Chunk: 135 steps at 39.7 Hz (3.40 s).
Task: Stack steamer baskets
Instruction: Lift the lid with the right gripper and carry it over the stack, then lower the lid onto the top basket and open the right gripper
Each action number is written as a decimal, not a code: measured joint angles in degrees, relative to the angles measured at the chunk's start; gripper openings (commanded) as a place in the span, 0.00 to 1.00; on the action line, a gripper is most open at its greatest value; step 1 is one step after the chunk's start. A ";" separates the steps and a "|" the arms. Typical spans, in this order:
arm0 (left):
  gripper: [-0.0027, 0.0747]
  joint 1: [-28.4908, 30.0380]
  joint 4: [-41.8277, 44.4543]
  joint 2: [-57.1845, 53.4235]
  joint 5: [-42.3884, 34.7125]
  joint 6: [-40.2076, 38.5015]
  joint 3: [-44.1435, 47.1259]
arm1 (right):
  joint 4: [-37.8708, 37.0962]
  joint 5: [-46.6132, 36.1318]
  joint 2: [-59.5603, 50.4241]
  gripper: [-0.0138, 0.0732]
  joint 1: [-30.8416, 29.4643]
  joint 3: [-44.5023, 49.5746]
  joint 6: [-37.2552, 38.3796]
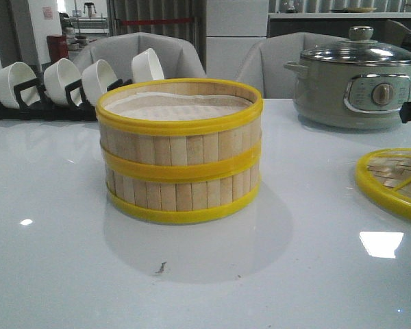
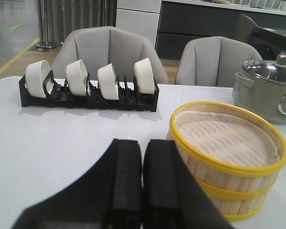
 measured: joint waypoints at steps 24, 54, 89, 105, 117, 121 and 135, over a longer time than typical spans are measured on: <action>0.15 0.00 0.00 0.00 0.00 0.00 0.00 | -0.02 3.99 -1.61 0.21 0.99 -0.73 0.00; 0.15 0.00 0.00 0.00 0.00 0.00 0.00 | -0.23 22.64 -2.35 0.21 28.35 -37.38 0.00; 0.15 0.00 0.00 0.00 0.00 0.00 0.00 | 0.95 31.79 16.00 0.21 40.89 -56.71 0.00; 0.15 0.00 0.00 0.00 0.00 0.00 0.00 | 0.95 32.83 16.34 0.21 40.89 -56.71 0.00; 0.15 0.00 0.00 0.00 0.00 0.00 0.00 | 0.95 32.93 17.25 0.22 40.89 -56.75 0.00; 0.15 0.00 0.00 0.00 0.00 0.00 0.00 | 0.95 33.13 17.25 0.26 40.89 -56.99 0.00; 0.15 0.00 0.00 0.00 0.00 0.00 0.00 | 0.95 33.53 17.25 0.55 40.89 -56.98 0.00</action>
